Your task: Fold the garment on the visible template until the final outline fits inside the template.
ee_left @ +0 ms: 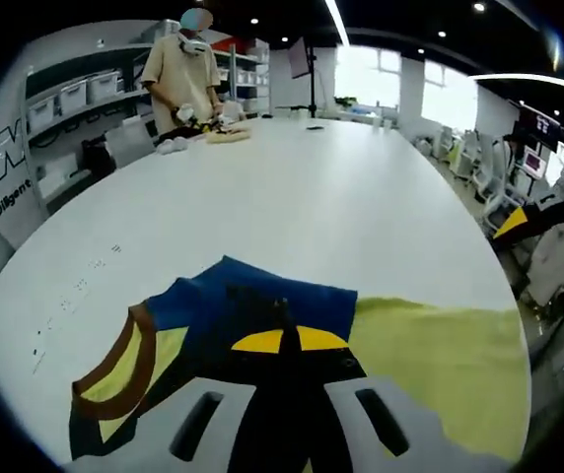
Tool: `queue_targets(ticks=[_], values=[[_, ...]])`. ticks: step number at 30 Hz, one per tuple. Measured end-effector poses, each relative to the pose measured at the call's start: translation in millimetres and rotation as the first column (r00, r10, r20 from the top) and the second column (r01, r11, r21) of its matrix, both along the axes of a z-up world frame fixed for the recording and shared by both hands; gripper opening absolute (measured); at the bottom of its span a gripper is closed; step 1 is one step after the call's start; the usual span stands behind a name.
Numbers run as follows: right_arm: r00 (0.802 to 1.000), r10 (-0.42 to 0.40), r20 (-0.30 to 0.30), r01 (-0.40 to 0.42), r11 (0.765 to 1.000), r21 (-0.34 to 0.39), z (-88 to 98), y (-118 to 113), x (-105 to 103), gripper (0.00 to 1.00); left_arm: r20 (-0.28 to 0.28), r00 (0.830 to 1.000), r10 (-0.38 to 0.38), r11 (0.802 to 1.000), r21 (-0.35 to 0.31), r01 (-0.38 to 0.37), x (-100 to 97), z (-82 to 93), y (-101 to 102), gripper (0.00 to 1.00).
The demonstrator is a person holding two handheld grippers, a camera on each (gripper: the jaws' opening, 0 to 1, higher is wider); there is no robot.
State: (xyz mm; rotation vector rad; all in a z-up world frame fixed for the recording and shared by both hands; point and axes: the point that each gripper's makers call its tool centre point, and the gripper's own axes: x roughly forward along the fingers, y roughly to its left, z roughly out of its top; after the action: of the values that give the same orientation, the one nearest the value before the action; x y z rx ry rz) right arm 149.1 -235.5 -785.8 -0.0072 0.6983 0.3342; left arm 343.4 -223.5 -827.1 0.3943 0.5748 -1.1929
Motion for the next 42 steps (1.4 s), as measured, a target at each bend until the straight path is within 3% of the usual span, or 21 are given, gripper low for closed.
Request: queue_targets(ticks=[8, 11, 16, 23, 30, 33, 34, 37, 42], values=[[1.0, -0.002, -0.014, 0.002, 1.0, 0.001, -4.5, -1, -2, 0.98, -0.039, 0.999, 0.012, 1.0, 0.02, -0.011, -5.8, -22.1, -1, 0.03], [1.0, -0.006, -0.017, 0.006, 1.0, 0.004, -5.5, -2, -2, 0.98, -0.08, 0.997, 0.024, 1.0, 0.012, -0.024, -9.0, -27.8, -1, 0.04], [1.0, -0.005, -0.019, 0.005, 1.0, 0.005, -6.1, -1, -1, 0.98, -0.109, 0.994, 0.008, 1.0, -0.005, -0.009, -19.0, -33.7, -3, 0.14], [1.0, 0.0, -0.016, 0.0, 1.0, 0.009, -4.4, 2, 1, 0.98, -0.083, 0.996, 0.041, 0.999, -0.02, -0.043, -14.5, -22.1, 8, 0.35], [1.0, -0.028, 0.015, 0.027, 0.998, 0.065, 5.7, 5, 8, 0.99, -0.1, 0.987, 0.128, 0.991, -0.029, -0.132, -4.5, -11.2, 39, 0.49], [0.999, -0.04, 0.032, 0.037, 0.995, 0.094, 11.6, 4, 11, 0.99, -0.149, 0.974, 0.169, 0.978, -0.1, -0.185, -3.2, 0.3, 44, 0.56], [0.999, -0.037, 0.034, 0.034, 0.995, 0.093, 12.3, 5, 12, 0.99, -0.164, 0.966, 0.198, 0.973, -0.084, -0.213, -1.9, 1.8, 54, 0.6], [0.999, -0.017, 0.028, 0.015, 0.997, 0.077, 10.5, 7, 12, 0.99, -0.13, 0.969, 0.209, 0.973, -0.071, -0.219, 0.0, 5.5, 63, 0.68], [1.0, -0.008, 0.024, 0.006, 0.997, 0.081, 9.1, 11, 13, 0.99, -0.118, 0.955, 0.272, 0.957, -0.076, -0.281, 4.1, 16.0, 82, 0.85]])
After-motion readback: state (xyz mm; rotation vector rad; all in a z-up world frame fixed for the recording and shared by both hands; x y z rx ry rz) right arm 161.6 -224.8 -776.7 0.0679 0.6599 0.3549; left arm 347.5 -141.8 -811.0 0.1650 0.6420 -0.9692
